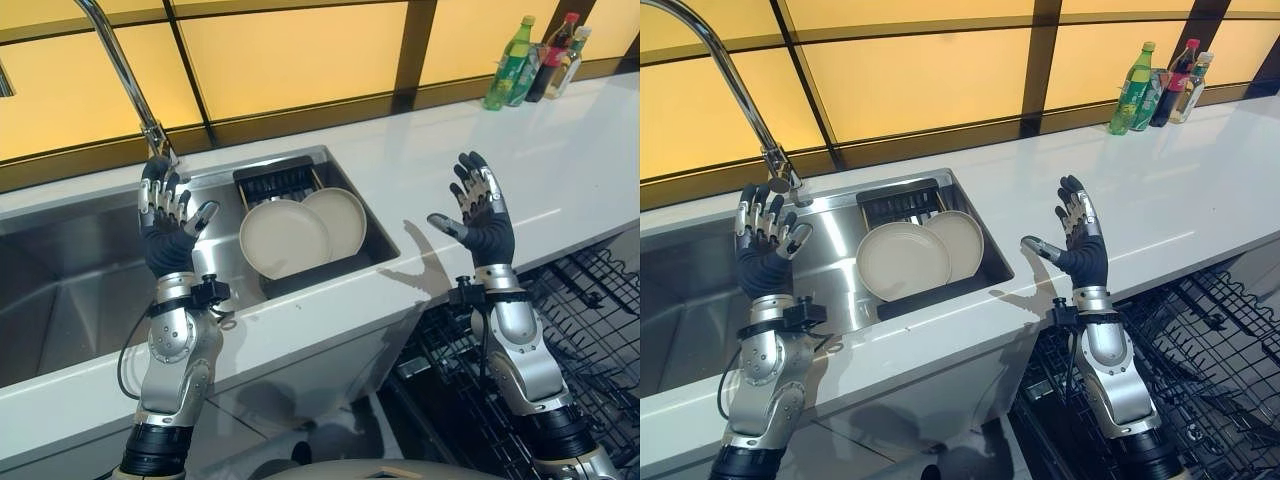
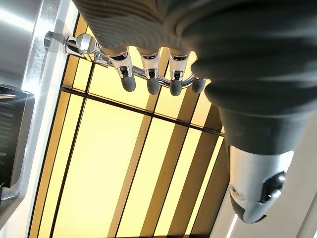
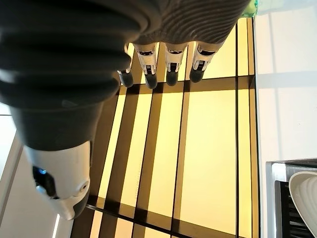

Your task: Pick up plates and place into dishwasher.

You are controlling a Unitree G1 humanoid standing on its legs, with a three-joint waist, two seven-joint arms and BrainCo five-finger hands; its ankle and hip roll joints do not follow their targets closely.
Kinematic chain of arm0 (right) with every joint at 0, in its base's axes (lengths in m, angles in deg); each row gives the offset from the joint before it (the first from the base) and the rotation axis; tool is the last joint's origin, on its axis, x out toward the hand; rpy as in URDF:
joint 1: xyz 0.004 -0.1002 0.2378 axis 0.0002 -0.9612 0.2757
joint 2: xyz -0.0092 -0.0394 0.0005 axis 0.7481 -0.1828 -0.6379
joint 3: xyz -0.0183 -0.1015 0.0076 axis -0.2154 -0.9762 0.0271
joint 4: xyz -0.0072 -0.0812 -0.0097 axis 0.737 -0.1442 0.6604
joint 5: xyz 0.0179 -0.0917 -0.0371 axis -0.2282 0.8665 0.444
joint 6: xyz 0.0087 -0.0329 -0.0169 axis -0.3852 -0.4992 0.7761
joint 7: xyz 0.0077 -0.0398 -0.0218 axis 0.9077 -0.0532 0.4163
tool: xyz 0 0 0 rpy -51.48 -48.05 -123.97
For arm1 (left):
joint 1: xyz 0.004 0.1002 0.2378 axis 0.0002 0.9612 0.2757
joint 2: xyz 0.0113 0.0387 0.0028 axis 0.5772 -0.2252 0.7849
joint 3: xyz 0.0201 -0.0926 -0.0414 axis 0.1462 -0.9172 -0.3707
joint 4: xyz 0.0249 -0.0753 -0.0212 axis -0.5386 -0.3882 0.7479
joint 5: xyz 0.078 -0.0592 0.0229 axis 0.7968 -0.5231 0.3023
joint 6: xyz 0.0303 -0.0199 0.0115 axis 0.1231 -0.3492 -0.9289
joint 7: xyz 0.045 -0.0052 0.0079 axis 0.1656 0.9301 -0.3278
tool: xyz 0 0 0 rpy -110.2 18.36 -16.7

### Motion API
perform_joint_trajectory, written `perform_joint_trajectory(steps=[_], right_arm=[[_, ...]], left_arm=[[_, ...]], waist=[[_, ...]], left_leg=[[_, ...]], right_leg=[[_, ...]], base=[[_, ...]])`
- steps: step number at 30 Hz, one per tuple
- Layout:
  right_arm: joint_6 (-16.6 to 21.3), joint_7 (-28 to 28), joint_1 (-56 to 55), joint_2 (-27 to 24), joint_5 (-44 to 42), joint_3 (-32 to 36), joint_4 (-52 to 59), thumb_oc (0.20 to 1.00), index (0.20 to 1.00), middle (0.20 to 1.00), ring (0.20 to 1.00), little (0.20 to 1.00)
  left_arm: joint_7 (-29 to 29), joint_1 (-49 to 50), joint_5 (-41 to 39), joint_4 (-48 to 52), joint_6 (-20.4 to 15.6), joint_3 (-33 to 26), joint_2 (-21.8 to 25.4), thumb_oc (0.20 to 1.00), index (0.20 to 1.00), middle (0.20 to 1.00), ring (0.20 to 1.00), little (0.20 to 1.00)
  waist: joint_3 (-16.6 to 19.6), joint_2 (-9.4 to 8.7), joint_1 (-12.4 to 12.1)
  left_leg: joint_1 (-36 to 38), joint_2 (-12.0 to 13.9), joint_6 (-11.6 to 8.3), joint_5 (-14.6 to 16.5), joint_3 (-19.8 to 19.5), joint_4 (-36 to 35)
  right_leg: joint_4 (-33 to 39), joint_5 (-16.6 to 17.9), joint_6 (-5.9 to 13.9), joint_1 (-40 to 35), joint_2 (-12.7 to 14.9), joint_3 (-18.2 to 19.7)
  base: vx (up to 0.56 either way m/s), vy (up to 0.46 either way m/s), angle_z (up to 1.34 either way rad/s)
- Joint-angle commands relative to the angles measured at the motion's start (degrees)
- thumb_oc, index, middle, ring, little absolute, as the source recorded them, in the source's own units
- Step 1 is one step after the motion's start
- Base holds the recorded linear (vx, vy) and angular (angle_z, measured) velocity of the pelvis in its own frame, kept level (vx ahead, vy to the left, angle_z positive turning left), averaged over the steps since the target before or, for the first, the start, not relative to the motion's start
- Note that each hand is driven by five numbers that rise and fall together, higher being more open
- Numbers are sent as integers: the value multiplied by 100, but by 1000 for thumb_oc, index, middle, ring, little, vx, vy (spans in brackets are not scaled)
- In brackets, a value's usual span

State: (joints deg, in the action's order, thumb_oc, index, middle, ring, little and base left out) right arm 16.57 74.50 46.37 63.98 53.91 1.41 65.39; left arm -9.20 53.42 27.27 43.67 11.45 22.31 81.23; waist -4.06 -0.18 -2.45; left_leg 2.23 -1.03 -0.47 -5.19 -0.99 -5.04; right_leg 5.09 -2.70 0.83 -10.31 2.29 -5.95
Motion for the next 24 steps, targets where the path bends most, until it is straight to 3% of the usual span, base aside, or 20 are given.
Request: perform_joint_trajectory(steps=[1,15,23,24], right_arm=[[300,18,213,68,79,92,435,1000,1000,1000,1000,1000],[258,92,189,65,70,95,446,1000,1000,1000,1000,1000],[170,226,181,8,36,89,487,1000,1000,1000,1000,1000],[167,195,183,-29,35,98,490,1000,1000,1000,1000,1000]], left_arm=[[-144,-200,-96,97,-113,-13,275,1000,1000,1000,1000,1000],[-131,-180,-18,106,-132,-96,302,1000,1000,1000,1000,1000],[-46,-120,88,100,-32,-158,322,1000,1000,1000,1000,1000],[-80,-100,138,100,28,-185,304,1000,1000,1000,1000,1000]], waist=[[358,-45,-40],[353,-46,-42],[309,-69,-84],[249,-109,-115]], left_leg=[[171,436,-114,245,-42,4],[160,522,-170,200,-42,4],[196,648,-325,99,-105,9],[121,605,-369,128,-117,294]], right_leg=[[-9,681,409,467,486,-167],[-9,659,350,489,373,-144],[-9,581,224,496,119,-3],[-9,618,191,489,120,10]], base=[[0,0,0],[-7,-48,0],[-17,-120,-2],[-3,-102,-3]])
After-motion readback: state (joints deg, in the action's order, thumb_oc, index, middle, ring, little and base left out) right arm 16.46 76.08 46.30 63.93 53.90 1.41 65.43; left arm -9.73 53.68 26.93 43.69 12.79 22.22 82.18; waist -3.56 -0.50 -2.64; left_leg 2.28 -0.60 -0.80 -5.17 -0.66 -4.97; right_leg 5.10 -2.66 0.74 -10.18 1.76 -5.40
